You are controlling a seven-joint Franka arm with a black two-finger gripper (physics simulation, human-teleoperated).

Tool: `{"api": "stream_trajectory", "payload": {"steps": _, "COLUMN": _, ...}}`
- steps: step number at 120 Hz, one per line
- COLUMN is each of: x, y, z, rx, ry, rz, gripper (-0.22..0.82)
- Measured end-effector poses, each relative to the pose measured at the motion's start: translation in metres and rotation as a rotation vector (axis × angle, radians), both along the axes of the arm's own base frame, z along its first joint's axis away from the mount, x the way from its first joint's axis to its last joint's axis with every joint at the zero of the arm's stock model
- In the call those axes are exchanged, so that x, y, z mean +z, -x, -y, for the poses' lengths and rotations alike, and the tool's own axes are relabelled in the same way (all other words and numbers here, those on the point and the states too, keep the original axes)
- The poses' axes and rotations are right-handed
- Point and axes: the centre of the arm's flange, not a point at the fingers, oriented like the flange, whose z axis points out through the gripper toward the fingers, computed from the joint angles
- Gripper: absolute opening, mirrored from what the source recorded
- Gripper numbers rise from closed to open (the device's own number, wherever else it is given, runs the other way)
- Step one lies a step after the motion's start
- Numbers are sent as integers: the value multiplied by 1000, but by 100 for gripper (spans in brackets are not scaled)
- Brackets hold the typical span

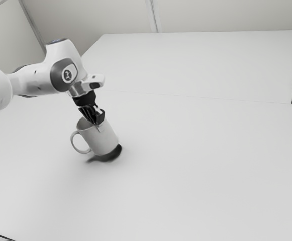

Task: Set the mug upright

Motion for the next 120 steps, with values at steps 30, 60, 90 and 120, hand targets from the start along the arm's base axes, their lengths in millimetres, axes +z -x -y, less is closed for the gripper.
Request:
{"api": "stream_trajectory", "payload": {"steps": 30, "x": -45, "y": 6, "z": 8, "rx": 19, "ry": -67, "rz": 32, "gripper": -17}}
{"api": "stream_trajectory", "payload": {"steps": 60, "x": -48, "y": 2, "z": 15, "rx": 48, "ry": -73, "rz": 87, "gripper": 32}}
{"api": "stream_trajectory", "payload": {"steps": 90, "x": -8, "y": -10, "z": 14, "rx": 74, "ry": -73, "rz": 159, "gripper": 52}}
{"api": "stream_trajectory", "payload": {"steps": 120, "x": 114, "y": -43, "z": 14, "rx": 88, "ry": -55, "rz": 244, "gripper": 58}}
